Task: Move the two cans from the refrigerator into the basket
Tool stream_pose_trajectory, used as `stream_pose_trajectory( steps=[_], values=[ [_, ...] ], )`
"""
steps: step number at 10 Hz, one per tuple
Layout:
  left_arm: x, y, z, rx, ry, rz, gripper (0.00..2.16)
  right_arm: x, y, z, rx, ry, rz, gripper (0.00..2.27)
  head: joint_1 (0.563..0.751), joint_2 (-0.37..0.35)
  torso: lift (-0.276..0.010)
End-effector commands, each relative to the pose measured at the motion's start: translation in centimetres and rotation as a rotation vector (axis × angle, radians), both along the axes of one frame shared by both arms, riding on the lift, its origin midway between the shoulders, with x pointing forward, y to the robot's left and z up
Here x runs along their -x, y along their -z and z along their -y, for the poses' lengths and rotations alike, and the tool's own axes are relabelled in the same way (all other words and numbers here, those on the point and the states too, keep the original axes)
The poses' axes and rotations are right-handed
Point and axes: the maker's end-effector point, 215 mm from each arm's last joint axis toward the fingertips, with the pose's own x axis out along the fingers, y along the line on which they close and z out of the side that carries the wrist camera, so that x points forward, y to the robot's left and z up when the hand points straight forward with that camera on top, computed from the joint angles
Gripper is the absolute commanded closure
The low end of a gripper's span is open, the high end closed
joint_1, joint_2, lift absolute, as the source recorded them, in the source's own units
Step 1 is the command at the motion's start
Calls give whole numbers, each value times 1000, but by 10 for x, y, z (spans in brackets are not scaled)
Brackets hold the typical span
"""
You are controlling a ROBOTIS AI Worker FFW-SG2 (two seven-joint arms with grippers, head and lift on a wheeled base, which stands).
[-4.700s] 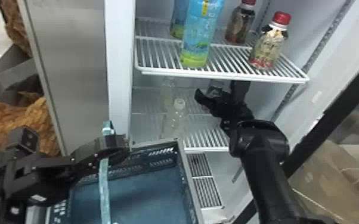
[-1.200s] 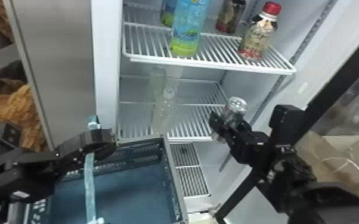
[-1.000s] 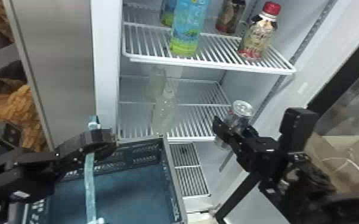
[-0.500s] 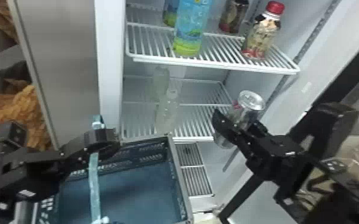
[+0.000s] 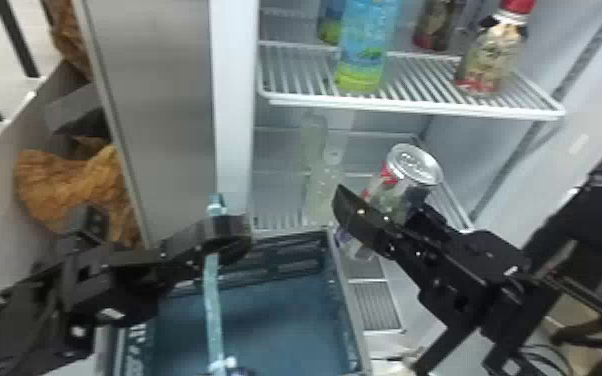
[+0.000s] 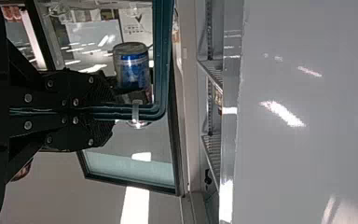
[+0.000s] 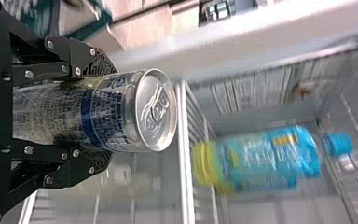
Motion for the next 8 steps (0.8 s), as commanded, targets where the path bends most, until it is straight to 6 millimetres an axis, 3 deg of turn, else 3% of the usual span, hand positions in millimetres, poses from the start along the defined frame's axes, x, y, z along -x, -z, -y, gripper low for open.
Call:
stream_pose_trajectory(
  steps=[1,5,6,8],
  values=[
    [1,1,0,1,0,-2,1199,9,8,-22,-33,-61,-39,1251,695,-143,-218],
    [1,1,-1,5,-4,-6,1199,15,62,-57,-74,-183,-189,1165,695,-62,-218],
    [1,1,-1,5,-4,-6,1199,19,75,-71,-111,-246,-237,834,695,-47,-218],
    [2,2,0,5,-2,-9,1199,15,83,-71,-123,-266,-255,205,695,-17,-218]
  ],
)
